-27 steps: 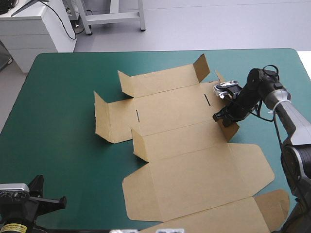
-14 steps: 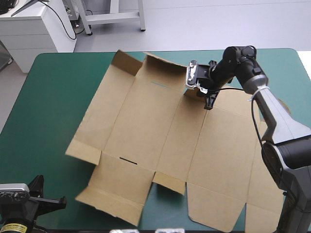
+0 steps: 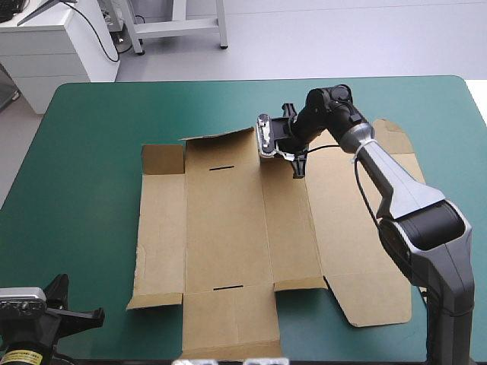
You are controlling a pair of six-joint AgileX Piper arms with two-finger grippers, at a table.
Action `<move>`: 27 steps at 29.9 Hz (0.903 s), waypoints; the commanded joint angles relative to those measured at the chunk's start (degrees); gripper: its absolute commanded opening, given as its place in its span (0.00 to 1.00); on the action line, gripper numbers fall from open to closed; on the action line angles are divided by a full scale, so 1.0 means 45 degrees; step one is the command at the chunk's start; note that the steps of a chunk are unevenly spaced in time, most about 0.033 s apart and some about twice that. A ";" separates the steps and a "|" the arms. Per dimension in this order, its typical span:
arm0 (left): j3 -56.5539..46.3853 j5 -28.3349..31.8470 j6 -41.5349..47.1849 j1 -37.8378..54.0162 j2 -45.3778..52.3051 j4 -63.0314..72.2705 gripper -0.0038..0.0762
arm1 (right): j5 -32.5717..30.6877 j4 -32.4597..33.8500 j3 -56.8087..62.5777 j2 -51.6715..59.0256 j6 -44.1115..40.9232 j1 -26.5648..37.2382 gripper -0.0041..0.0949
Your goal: Fold the box
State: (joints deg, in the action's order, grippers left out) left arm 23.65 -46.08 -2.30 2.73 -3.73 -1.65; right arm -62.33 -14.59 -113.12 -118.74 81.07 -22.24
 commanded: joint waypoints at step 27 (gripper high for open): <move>0.0416 0.0914 0.0020 -0.0061 -0.0250 0.0070 0.04 | 0.1538 -0.1350 -0.0466 0.0349 -0.2089 -0.0313 0.02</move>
State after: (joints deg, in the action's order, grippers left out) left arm 23.65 -46.08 -2.30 2.73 -3.73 -1.65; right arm -56.66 -18.72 -113.12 -120.81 71.42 -23.64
